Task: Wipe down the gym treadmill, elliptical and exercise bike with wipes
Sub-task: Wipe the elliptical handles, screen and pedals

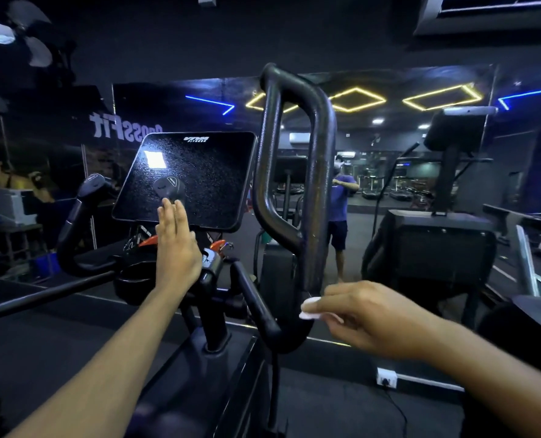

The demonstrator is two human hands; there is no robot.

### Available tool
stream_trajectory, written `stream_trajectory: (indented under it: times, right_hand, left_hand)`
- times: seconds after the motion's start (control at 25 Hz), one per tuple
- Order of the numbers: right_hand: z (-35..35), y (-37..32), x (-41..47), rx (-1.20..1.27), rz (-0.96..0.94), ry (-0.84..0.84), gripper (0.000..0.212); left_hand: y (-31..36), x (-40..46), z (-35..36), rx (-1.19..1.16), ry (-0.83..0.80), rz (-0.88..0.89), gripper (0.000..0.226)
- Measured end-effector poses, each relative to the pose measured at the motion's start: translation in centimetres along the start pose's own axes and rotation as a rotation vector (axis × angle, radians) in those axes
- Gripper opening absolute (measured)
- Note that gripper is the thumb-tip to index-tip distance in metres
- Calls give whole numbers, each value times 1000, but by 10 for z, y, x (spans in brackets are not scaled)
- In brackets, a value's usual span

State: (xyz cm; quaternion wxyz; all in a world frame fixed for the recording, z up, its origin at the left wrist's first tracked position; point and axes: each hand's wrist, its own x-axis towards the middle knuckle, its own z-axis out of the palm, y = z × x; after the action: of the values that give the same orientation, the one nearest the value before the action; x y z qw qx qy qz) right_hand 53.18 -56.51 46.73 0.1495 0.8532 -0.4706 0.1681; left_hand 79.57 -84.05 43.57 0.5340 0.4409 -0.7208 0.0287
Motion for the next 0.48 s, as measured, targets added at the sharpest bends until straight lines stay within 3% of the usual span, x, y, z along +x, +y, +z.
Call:
stream_trajectory:
  times: [0.12,0.32,0.48]
  right_hand:
    - [25,-1,-44,349,200,190,29]
    - [106,0,-120,694,533,471,38]
    - [170,10,-182,781,685,491,36]
  left_hand:
    - [7,-68,-4,-139,12,-64,63]
    - [24,-208,1,-305,-58,-396,52]
    - [44,-299,43,-363,-365,-540,42]
